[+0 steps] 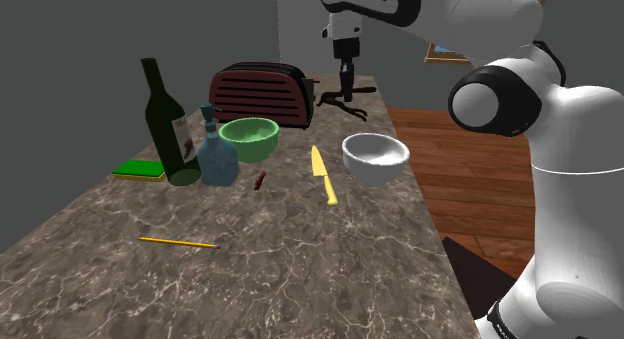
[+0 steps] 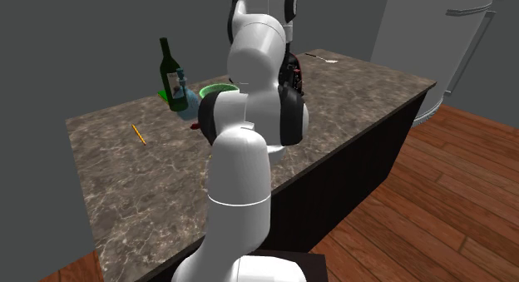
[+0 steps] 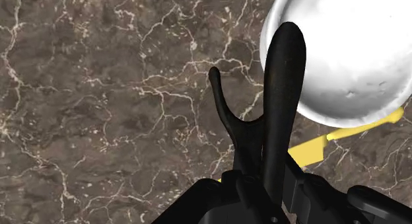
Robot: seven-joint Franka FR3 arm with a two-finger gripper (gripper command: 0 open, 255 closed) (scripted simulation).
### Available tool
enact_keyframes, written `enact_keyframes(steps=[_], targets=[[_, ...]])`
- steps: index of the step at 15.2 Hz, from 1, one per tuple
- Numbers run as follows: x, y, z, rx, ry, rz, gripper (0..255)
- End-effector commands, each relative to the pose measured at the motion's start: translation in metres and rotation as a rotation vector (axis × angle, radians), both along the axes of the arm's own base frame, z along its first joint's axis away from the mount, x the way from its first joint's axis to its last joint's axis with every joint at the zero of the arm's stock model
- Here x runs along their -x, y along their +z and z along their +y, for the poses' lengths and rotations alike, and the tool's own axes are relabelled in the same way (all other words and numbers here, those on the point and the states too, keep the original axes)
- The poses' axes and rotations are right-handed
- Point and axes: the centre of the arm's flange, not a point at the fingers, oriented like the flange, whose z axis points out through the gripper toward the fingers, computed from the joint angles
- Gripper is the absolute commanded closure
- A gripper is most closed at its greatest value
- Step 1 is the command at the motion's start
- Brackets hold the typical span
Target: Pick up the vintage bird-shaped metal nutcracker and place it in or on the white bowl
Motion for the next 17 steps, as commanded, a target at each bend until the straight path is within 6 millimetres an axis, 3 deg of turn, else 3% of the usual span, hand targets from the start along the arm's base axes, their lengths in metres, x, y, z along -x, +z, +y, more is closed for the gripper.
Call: enact_keyframes(steps=[1,5,17], targets=[[0.001,0.01,0.0,0.0,0.0,0.0,255],[0.001,0.029,0.0,0.0,0.0,0.0,255],[0.154,0.037,0.038,0.0,0.0,0.0,255]])
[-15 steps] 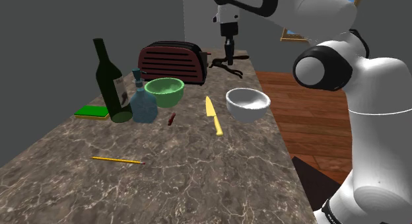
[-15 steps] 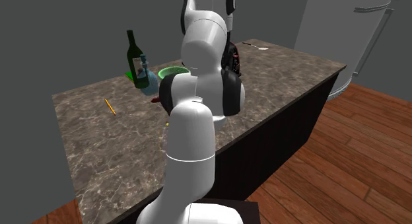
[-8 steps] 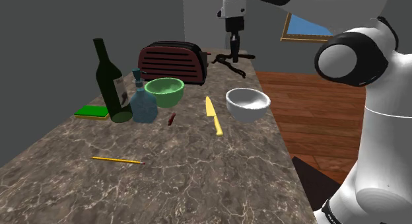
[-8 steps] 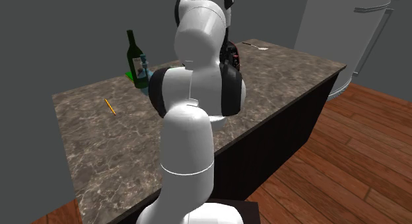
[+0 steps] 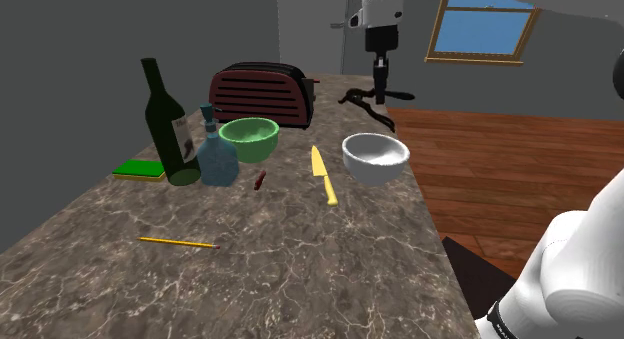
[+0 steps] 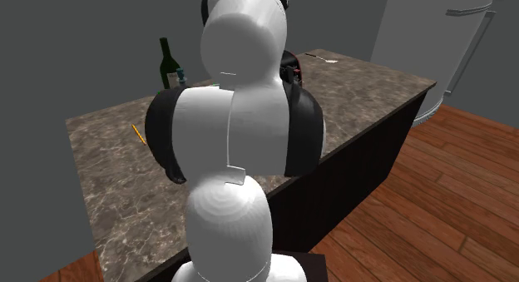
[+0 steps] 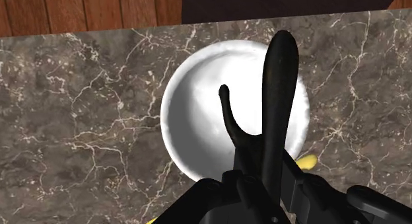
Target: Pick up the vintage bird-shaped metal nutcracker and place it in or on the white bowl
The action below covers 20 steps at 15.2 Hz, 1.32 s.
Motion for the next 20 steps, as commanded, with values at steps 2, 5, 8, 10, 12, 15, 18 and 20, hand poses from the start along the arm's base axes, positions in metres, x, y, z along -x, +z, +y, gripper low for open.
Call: enact_keyframes(steps=[2,5,8,10,12,15,18,20], targets=[[0.025,-0.008,0.006,0.001,0.0,0.0,255],[0.025,-0.024,0.006,0.001,0.0,0.0,255],[0.025,-0.039,0.006,0.001,0.0,0.0,255],[0.025,-0.05,0.006,0.001,0.0,0.0,255],[0.025,-0.061,0.006,0.001,0.0,0.0,255],[0.025,-0.076,0.006,0.001,0.0,0.0,255],[0.025,-0.081,0.006,0.001,0.0,0.0,255],[0.025,-0.081,0.006,0.001,0.0,0.0,255]])
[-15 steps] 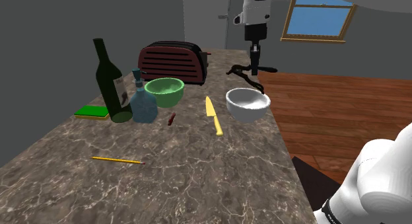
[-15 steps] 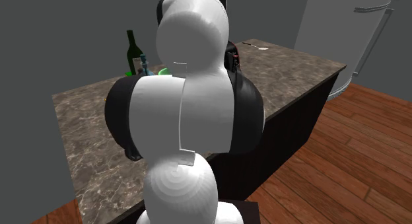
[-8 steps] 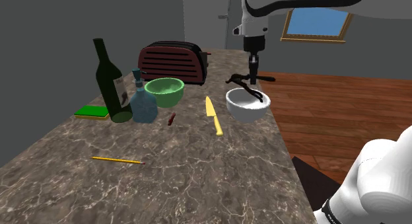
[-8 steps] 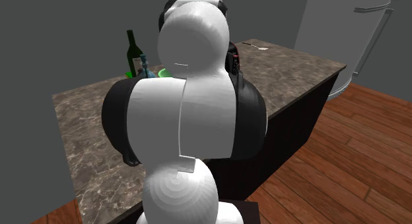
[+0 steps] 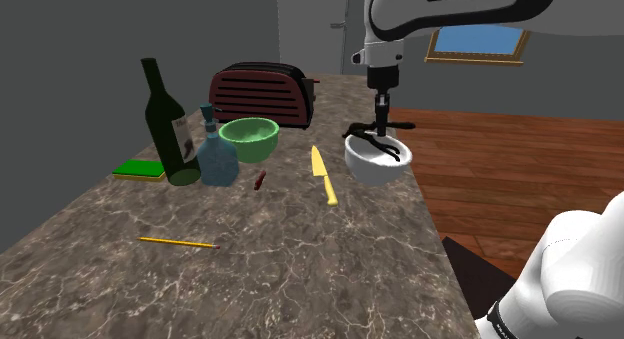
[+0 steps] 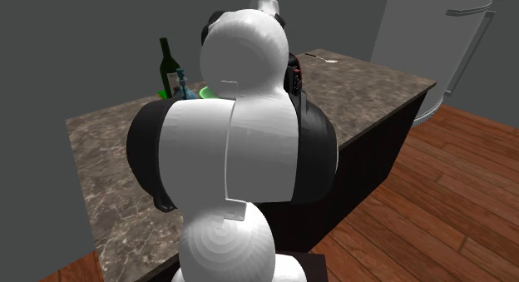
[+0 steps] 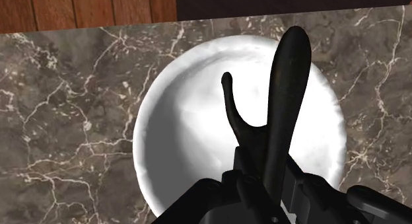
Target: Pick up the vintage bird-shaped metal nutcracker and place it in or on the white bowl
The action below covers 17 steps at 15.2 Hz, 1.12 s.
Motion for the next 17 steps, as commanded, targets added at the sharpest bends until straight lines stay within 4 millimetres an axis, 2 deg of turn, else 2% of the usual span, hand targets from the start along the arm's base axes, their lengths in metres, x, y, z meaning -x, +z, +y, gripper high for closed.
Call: enact_keyframes(steps=[1,3,4,9,13,17], targets=[[0.0,-0.001,0.0,0.0,0.0,0.001,255],[0.0,-0.001,0.0,0.0,0.0,0.001,255],[0.0,-0.001,0.0,0.0,0.0,0.001,0],[0.0,-0.001,0.0,0.0,0.0,0.001,0],[-0.009,0.049,0.001,0.0,0.0,0.001,0],[-0.009,0.049,0.001,0.0,0.0,0.001,0]])
